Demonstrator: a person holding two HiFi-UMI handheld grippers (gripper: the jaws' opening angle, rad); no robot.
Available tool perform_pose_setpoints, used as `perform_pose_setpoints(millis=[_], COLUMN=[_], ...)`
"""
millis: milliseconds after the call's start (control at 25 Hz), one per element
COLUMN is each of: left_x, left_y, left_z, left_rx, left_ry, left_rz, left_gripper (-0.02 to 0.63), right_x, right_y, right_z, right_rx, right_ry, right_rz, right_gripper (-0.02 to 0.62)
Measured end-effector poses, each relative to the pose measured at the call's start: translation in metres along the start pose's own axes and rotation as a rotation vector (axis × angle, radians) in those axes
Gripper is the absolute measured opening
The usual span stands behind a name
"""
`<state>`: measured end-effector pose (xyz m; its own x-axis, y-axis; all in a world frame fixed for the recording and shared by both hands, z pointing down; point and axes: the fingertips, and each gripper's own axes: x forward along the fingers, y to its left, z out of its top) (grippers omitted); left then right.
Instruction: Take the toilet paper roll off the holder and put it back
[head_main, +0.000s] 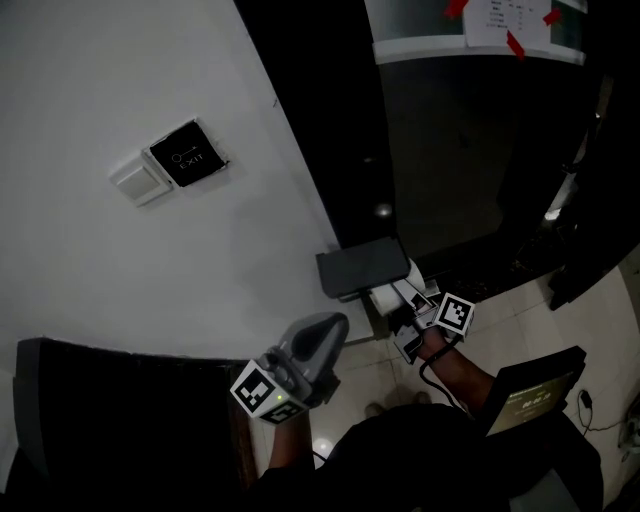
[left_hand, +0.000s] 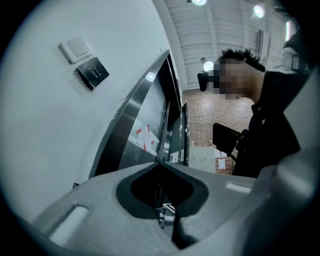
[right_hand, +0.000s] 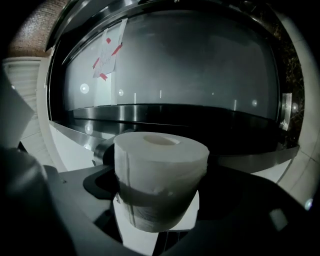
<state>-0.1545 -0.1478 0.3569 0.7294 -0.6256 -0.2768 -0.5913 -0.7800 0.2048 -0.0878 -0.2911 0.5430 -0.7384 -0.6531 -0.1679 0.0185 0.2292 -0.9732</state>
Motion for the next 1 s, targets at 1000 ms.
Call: perform_pose_setpoints(millis=[1000], left_x=[-0.005], left_y=[-0.002], left_z=[0.002], left_rx=[-0.005], left_ry=[-0.019], left_rz=[0.004], left_gripper=[0.0], right_x=[-0.006], right_y=[0.009], right_z=[-0.084], right_rx=[-0.02], right_ry=[0.269], right_rz=[0.045], right_gripper=[0.472])
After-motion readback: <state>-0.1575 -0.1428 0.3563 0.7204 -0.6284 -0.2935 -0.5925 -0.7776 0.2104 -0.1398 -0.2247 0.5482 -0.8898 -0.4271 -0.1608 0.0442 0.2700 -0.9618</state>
